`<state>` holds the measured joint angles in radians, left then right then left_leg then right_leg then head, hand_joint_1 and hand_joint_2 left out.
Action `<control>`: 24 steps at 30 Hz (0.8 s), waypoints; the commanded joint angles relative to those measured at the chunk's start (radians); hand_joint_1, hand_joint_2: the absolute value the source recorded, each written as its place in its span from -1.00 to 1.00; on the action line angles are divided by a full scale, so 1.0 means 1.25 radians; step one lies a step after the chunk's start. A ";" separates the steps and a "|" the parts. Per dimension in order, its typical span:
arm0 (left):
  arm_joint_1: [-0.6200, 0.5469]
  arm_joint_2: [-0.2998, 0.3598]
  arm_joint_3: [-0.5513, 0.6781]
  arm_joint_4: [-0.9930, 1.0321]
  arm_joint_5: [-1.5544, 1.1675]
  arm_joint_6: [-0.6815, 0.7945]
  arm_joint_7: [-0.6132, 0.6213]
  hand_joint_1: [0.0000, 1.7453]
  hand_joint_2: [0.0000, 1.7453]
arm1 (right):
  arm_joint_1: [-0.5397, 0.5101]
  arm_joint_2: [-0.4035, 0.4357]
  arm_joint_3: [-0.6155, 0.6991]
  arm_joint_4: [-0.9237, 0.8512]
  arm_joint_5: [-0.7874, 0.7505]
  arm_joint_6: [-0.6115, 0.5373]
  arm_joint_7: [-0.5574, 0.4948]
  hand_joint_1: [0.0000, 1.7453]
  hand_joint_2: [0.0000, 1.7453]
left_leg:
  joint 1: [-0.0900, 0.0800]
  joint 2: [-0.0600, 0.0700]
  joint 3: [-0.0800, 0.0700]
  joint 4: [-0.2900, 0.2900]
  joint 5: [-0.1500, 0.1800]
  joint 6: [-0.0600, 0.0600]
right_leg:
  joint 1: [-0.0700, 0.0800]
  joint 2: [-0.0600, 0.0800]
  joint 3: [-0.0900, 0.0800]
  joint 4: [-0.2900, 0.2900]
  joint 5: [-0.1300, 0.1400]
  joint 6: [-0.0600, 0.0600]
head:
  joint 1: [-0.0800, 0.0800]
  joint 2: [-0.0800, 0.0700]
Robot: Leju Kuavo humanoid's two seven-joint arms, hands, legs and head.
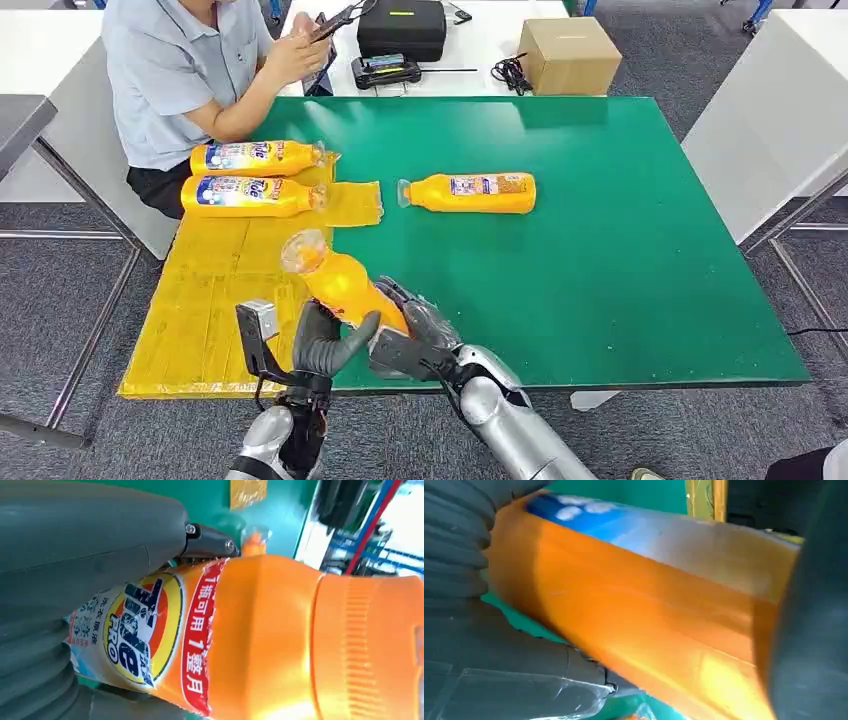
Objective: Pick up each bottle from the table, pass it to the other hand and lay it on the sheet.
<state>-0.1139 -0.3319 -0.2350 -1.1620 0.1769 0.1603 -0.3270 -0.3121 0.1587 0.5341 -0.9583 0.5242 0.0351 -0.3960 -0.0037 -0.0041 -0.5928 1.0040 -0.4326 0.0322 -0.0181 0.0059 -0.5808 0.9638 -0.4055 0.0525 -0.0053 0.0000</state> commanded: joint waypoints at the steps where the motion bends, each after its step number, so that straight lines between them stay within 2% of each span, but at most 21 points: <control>1: -0.025 0.037 -0.020 -0.093 -0.279 0.170 -0.054 1.00 1.00 | 0.022 -0.019 -0.008 0.009 0.008 -0.021 0.010 -1.00 1.00 | 0.001 -0.001 0.002 0.001 -0.001 -0.002 | 0.001 -0.002 0.002 0.000 -0.001 -0.002 | 0.000 0.000; 6: -0.006 0.057 -0.002 -0.163 -0.495 0.256 -0.073 1.00 1.00 | 0.033 -0.019 -0.020 0.010 0.022 -0.024 0.002 -1.00 1.00 | 0.001 0.000 0.002 0.000 -0.001 -0.002 | 0.001 0.000 0.002 0.000 -0.001 -0.002 | 0.000 0.000; 8: -0.004 0.058 0.017 -0.186 -0.737 0.322 -0.022 1.00 1.00 | 0.026 -0.017 -0.021 0.024 0.025 -0.021 -0.006 -1.00 1.00 | 0.001 0.001 0.002 0.000 -0.001 -0.002 | 0.001 0.000 0.002 0.000 -0.001 -0.002 | 0.000 0.000; 13: -0.040 0.083 0.045 -0.134 -0.994 0.381 0.068 1.00 1.00 | 0.005 -0.015 -0.020 0.054 0.024 -0.020 -0.018 -1.00 1.00 | 0.000 0.001 0.002 -0.001 0.000 -0.001 | 0.001 0.001 0.002 0.000 0.000 -0.002 | 0.000 0.000; 19: -0.102 0.139 0.038 -0.013 -1.266 0.343 0.231 1.00 1.00 | -0.004 -0.021 -0.017 0.057 0.019 -0.015 -0.025 -1.00 1.00 | 0.001 0.000 0.003 -0.001 0.000 -0.002 | 0.001 -0.001 0.003 -0.001 0.000 -0.002 | 0.000 0.000; 24: -0.152 0.172 0.032 0.067 -1.341 0.299 0.293 1.00 1.00 | -0.011 -0.021 -0.016 0.055 0.013 -0.008 -0.030 -1.00 1.00 | 0.001 0.000 0.002 -0.001 0.000 -0.001 | 0.001 -0.001 0.002 0.000 0.000 -0.002 | 0.000 0.000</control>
<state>-0.1676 -0.2285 -0.1987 -1.2993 -1.3822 0.5962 -0.0583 -0.2727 0.1492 0.5234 -0.9445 0.5497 0.0095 -0.4246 -0.0035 -0.0040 -0.5929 1.0040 -0.4322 0.0322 -0.0180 0.0059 -0.5808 0.9639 -0.4055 0.0525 -0.0050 0.0000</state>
